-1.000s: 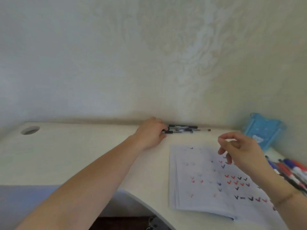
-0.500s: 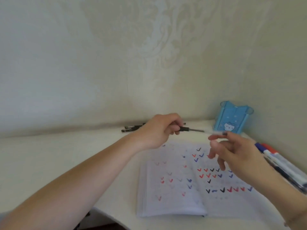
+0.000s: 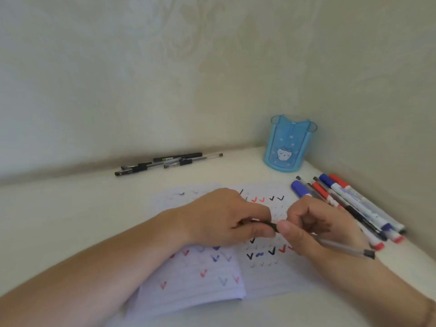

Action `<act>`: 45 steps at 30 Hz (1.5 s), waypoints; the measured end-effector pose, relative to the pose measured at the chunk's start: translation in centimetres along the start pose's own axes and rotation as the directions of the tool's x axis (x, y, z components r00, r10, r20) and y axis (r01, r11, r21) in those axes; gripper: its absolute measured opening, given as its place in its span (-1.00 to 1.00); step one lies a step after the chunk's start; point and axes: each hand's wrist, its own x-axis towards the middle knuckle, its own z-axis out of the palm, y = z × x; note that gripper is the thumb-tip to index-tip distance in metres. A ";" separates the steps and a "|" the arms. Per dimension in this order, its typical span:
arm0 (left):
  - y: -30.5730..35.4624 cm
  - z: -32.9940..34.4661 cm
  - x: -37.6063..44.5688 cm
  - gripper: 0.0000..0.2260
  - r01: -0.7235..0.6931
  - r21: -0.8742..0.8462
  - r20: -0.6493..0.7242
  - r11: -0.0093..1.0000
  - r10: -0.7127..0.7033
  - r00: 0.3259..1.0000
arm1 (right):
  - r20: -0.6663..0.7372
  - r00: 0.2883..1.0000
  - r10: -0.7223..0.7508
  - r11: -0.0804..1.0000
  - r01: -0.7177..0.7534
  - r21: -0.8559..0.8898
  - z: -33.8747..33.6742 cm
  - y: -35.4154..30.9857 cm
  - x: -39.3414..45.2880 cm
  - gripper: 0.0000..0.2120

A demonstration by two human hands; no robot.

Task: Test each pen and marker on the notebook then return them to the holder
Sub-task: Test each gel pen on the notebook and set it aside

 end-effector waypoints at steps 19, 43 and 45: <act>-2.2 0.6 -0.6 -0.76 0.139 -0.201 -0.089 0.970 -0.159 0.983 | -0.029 0.944 0.328 0.944 -0.329 -0.035 -0.4 0.8 0.1 -0.52; -1.3 0.1 -0.5 -0.74 0.153 -0.330 -0.158 0.932 -0.214 0.964 | -0.098 0.960 0.262 0.936 -0.228 0.268 -0.6 0.4 0.5 -0.56; -1.3 0.1 -0.5 -0.74 0.160 -0.353 -0.172 0.922 -0.232 0.957 | -0.060 0.973 0.224 0.916 -0.189 0.353 -0.9 0.3 0.5 -0.58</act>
